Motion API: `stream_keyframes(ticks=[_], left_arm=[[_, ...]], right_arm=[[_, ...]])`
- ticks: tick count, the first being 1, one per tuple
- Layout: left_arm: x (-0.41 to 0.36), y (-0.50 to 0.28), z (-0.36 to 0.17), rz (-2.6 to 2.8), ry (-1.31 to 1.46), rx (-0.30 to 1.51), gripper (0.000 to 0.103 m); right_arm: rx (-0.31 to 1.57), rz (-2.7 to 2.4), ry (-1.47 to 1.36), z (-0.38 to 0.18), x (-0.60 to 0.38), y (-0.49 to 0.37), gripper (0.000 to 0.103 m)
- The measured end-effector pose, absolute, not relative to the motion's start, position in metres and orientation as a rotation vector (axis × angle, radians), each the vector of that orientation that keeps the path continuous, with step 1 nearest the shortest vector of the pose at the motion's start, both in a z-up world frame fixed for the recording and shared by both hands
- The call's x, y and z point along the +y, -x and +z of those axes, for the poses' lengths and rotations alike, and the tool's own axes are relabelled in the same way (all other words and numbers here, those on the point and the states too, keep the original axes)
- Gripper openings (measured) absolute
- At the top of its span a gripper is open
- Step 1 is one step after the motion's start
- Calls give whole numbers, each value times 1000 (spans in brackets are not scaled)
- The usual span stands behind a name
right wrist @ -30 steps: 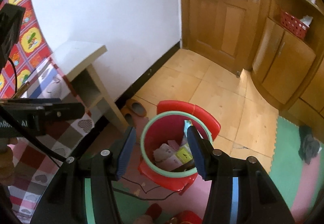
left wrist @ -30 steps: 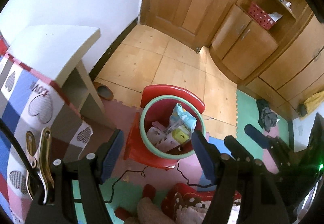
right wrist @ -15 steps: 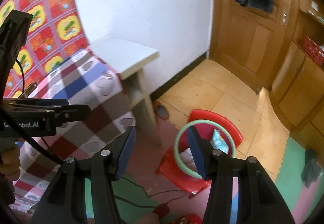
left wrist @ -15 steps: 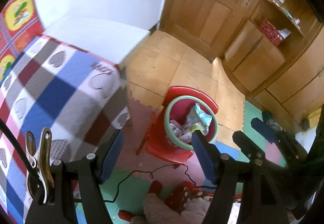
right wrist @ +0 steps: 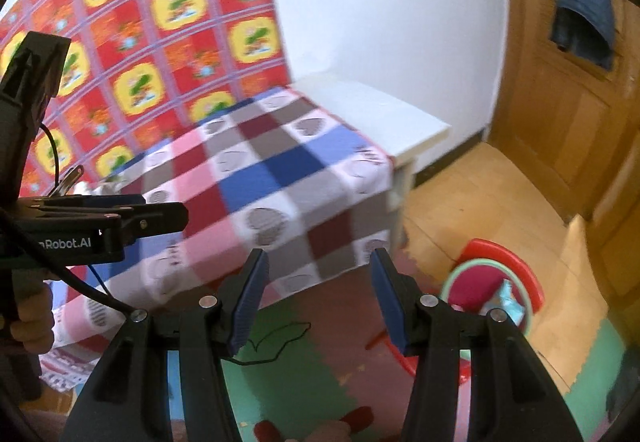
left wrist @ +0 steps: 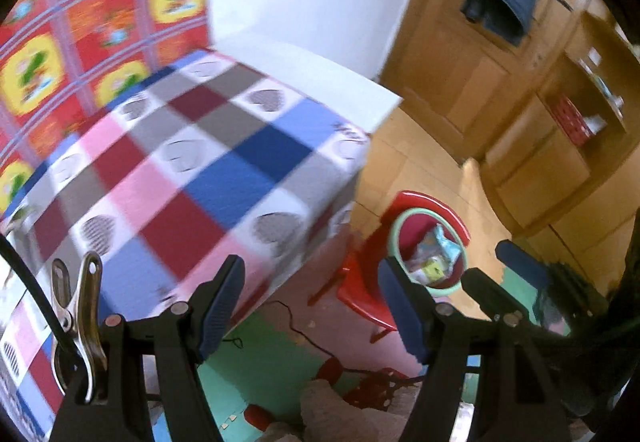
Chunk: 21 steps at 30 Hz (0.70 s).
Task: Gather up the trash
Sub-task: 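Turn both open grippers away from the bucket back toward the white tray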
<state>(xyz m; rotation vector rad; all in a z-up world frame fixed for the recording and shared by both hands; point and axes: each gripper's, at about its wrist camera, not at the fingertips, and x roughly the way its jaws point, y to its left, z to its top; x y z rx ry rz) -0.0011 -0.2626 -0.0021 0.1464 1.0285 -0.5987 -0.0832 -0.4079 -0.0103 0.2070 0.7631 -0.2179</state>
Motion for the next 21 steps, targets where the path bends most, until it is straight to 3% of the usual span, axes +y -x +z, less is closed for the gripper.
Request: stream_keyframes(ticks=[21], left_arm=[[-19,7,15,-228,62,991,73]], right_arm=[[773,40,-137,1,-254,24,54]])
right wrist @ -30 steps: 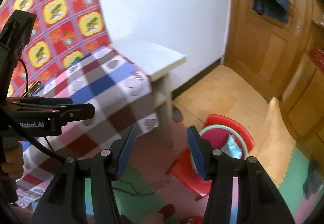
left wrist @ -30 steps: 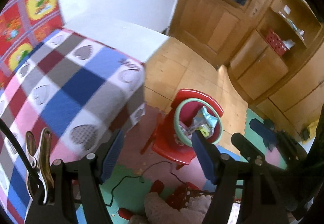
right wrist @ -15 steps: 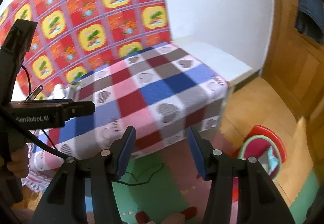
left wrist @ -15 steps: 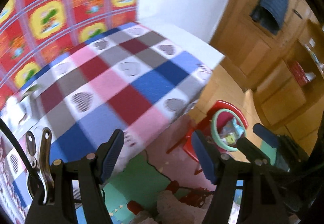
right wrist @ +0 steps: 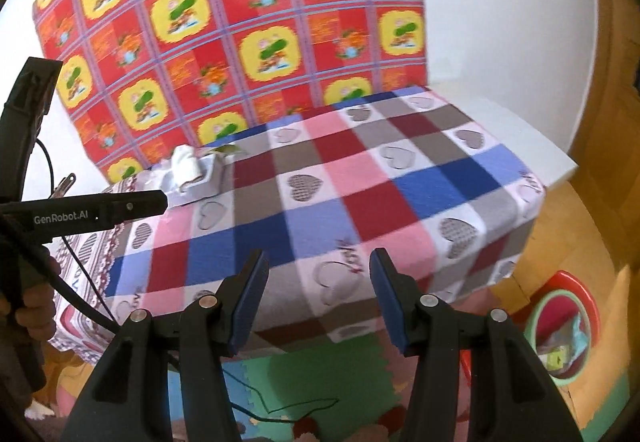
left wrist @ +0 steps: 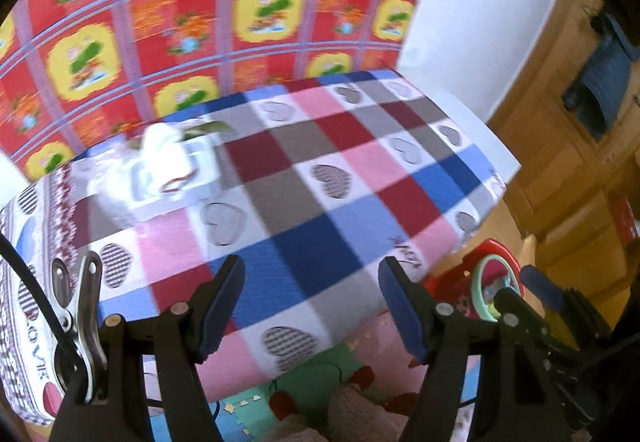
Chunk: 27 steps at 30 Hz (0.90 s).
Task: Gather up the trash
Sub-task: 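Turn both open grippers away from the bucket back toward the white tray, then lower the left gripper onto the white cloth bundle and close it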
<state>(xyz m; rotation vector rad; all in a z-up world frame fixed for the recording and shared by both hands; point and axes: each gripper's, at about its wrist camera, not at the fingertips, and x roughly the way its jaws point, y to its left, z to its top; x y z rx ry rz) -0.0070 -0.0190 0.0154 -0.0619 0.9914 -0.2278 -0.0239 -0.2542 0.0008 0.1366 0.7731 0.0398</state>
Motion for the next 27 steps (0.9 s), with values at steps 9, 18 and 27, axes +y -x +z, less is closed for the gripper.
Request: stream_keyframes(ticks=[9,18,27], left_arm=[[43,-10,12,-108,125,992,73],[71,-55,2,-15,212,991,73],[74,-116,-27,94,258,1037,72]], right_arm=[[786,150,-71,2,-226,-23,54],[819,271,-35,-17,-234,-98,54],[930,356,-51,-53,-262,-168,54]])
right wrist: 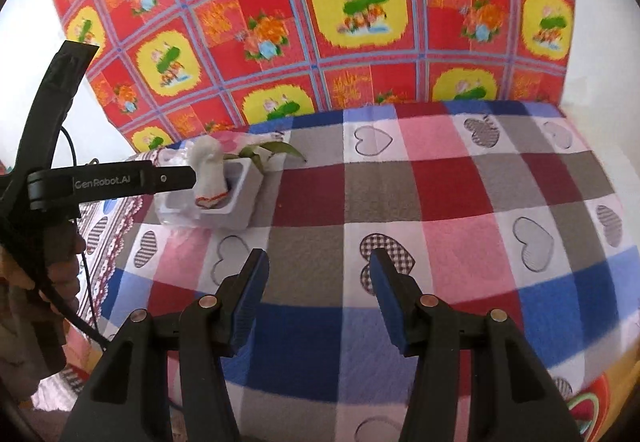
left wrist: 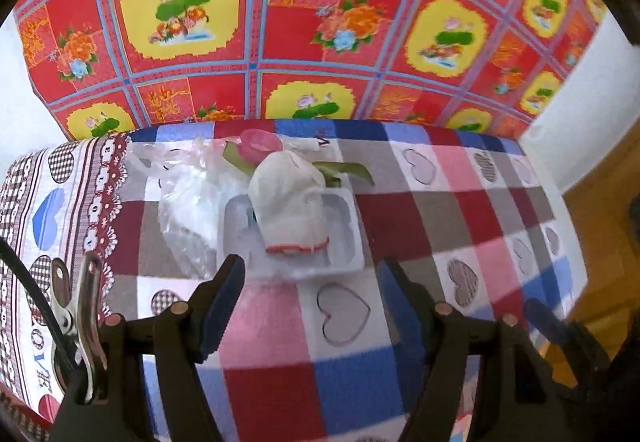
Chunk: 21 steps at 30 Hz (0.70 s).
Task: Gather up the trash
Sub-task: 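Lower the left gripper onto the white cloth bundle and close it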
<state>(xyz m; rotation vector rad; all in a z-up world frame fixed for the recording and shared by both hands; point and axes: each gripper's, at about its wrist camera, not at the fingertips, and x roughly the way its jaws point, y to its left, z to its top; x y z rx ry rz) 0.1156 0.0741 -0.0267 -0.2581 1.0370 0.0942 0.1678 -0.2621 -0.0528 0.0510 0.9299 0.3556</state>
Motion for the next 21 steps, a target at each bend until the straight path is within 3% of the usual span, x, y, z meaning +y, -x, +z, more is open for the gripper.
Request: stream_keyframes(ticks=[13,21], left_arm=[[72,-172,-80,254,233,1126,71],[77,-182,-98,279,264,1178,62]], right_arm=[[1041,453,21,-88,-255,-206,54],[1102,467,10,-102,-255,-216,54]])
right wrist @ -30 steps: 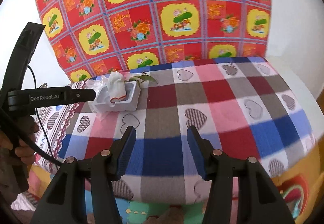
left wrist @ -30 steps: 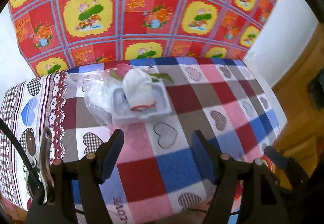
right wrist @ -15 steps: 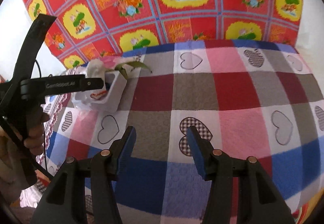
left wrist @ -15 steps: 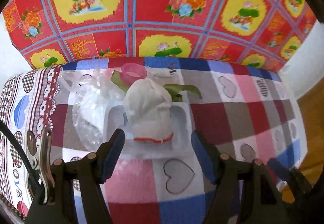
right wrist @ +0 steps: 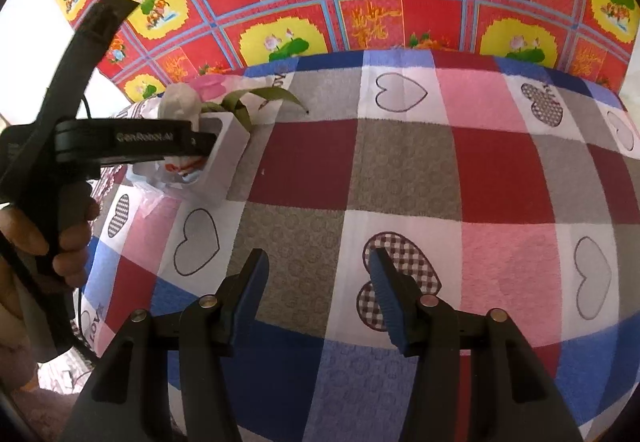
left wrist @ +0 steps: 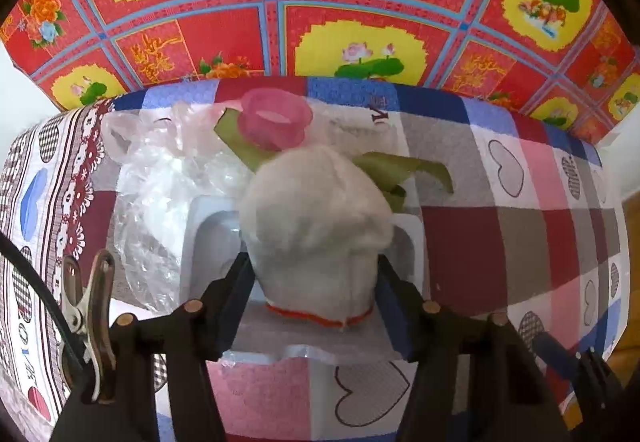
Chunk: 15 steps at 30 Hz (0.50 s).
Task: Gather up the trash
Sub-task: 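Lower the left gripper onto the white cloth bundle and close it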
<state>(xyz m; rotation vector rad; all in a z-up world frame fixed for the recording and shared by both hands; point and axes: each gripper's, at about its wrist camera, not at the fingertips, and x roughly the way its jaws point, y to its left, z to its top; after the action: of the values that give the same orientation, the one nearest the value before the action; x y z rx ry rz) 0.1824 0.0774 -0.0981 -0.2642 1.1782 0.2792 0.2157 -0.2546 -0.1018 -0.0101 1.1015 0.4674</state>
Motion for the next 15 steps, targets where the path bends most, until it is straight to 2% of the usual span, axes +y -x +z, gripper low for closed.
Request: stream_keyframes(ticks=[3,12,14,15], left_arm=[[80,-183,-98,280,277,1170,56],[77,-182,-98,278,267,1160,56],[77,-181,-98,282,279,1156,59],[77,-182,-100,271,292,1161,66]], right_arm=[[1113,473,12,-104,-253,-217,54],[1114,477,-64,-104,-259,-221,55],[1114,478,-79,-105,-260,-221,55],[1114,477,-86,-104,-260,-221,55]])
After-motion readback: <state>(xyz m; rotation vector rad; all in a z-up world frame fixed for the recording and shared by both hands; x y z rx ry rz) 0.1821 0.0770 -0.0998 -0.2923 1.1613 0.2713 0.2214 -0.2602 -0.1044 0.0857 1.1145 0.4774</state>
